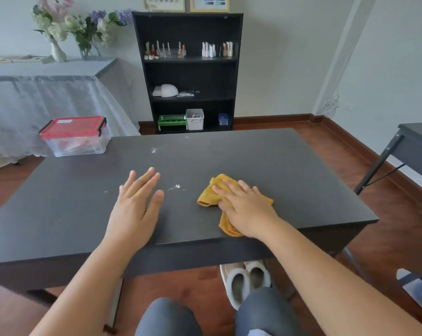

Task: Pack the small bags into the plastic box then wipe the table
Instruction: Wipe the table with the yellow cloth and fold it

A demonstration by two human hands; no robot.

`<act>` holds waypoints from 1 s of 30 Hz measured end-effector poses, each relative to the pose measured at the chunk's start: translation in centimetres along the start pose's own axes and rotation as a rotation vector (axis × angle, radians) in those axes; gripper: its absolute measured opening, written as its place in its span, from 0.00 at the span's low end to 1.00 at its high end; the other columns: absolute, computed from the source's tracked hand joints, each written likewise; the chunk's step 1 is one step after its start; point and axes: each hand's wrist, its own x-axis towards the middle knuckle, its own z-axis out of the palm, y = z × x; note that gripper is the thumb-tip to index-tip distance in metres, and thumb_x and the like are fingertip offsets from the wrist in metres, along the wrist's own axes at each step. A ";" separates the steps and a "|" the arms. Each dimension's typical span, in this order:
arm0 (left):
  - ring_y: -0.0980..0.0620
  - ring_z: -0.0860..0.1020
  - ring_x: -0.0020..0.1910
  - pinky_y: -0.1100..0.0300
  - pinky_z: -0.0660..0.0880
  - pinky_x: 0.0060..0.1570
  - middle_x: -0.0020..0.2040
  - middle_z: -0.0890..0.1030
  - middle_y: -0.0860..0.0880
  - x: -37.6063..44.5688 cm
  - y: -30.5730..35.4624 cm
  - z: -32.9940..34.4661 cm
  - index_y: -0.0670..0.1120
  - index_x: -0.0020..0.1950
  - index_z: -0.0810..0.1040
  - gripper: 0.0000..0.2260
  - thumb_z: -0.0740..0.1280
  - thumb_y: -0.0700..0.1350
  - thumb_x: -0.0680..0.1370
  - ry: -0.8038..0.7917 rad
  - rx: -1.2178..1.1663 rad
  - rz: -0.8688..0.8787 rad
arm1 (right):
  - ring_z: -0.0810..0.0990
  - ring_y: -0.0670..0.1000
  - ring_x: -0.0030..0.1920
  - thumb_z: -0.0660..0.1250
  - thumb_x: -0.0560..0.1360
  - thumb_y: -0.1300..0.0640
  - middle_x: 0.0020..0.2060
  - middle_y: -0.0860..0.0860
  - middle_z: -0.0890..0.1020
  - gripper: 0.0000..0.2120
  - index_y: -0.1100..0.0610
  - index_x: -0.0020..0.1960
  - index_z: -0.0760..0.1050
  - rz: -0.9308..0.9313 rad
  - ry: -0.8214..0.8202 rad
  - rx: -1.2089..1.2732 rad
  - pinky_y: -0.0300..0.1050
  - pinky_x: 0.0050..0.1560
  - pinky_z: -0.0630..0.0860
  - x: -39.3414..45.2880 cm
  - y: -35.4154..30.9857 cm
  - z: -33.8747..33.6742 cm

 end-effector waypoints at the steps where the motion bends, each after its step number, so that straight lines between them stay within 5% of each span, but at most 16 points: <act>1: 0.51 0.51 0.77 0.48 0.48 0.74 0.73 0.61 0.60 -0.2 -1.0 -0.8 0.51 0.73 0.67 0.24 0.51 0.57 0.79 -0.006 0.040 0.003 | 0.49 0.54 0.77 0.46 0.82 0.45 0.78 0.44 0.48 0.23 0.40 0.77 0.51 0.070 0.018 -0.006 0.57 0.73 0.48 0.5 1.8 -0.5; 5: 0.52 0.51 0.76 0.47 0.49 0.74 0.74 0.63 0.58 -1.2 -5.1 -3.6 0.52 0.73 0.67 0.24 0.52 0.58 0.79 -0.004 0.129 -0.041 | 0.52 0.57 0.76 0.45 0.81 0.46 0.78 0.46 0.49 0.24 0.44 0.77 0.51 0.339 0.048 -0.041 0.59 0.72 0.52 1.9 7.4 -1.9; 9: 0.51 0.52 0.76 0.48 0.49 0.74 0.74 0.63 0.57 -1.6 -8.0 -5.4 0.52 0.72 0.68 0.23 0.53 0.57 0.79 0.018 0.147 -0.122 | 0.49 0.60 0.75 0.41 0.79 0.39 0.78 0.46 0.50 0.24 0.36 0.75 0.52 0.379 0.041 -0.067 0.64 0.71 0.45 3.4 4.5 -1.1; 15: 0.52 0.57 0.75 0.59 0.55 0.69 0.73 0.68 0.55 -1.8 -9.8 -5.9 0.51 0.70 0.71 0.19 0.54 0.53 0.82 0.091 0.039 -0.285 | 0.42 0.58 0.76 0.42 0.79 0.38 0.78 0.50 0.52 0.30 0.48 0.76 0.58 0.235 -0.015 0.258 0.60 0.71 0.36 6.0 -7.0 -0.3; 19: 0.53 0.61 0.74 0.63 0.56 0.65 0.70 0.71 0.54 -1.8 -9.7 -5.7 0.51 0.68 0.73 0.19 0.52 0.53 0.82 0.137 -0.029 -0.343 | 0.40 0.58 0.76 0.39 0.79 0.39 0.78 0.47 0.50 0.30 0.49 0.75 0.60 0.071 -0.099 0.256 0.62 0.71 0.33 8.3 -14.6 1.0; 25: 0.62 0.67 0.62 0.64 0.61 0.58 0.64 0.74 0.57 -1.9 -9.9 -6.6 0.57 0.65 0.76 0.21 0.50 0.59 0.80 0.325 -0.317 -0.499 | 0.38 0.65 0.75 0.40 0.77 0.33 0.79 0.49 0.46 0.25 0.32 0.73 0.54 -0.194 -0.108 0.010 0.67 0.68 0.30 7.5 -23.0 4.5; 30: 0.64 0.66 0.61 0.66 0.60 0.56 0.62 0.72 0.60 -2.0 -10.3 -7.0 0.57 0.65 0.76 0.20 0.51 0.60 0.79 0.326 -0.377 -0.532 | 0.39 0.61 0.76 0.41 0.77 0.33 0.78 0.45 0.44 0.22 0.26 0.70 0.50 -0.338 -0.100 -0.030 0.65 0.70 0.32 6.1 -21.2 4.5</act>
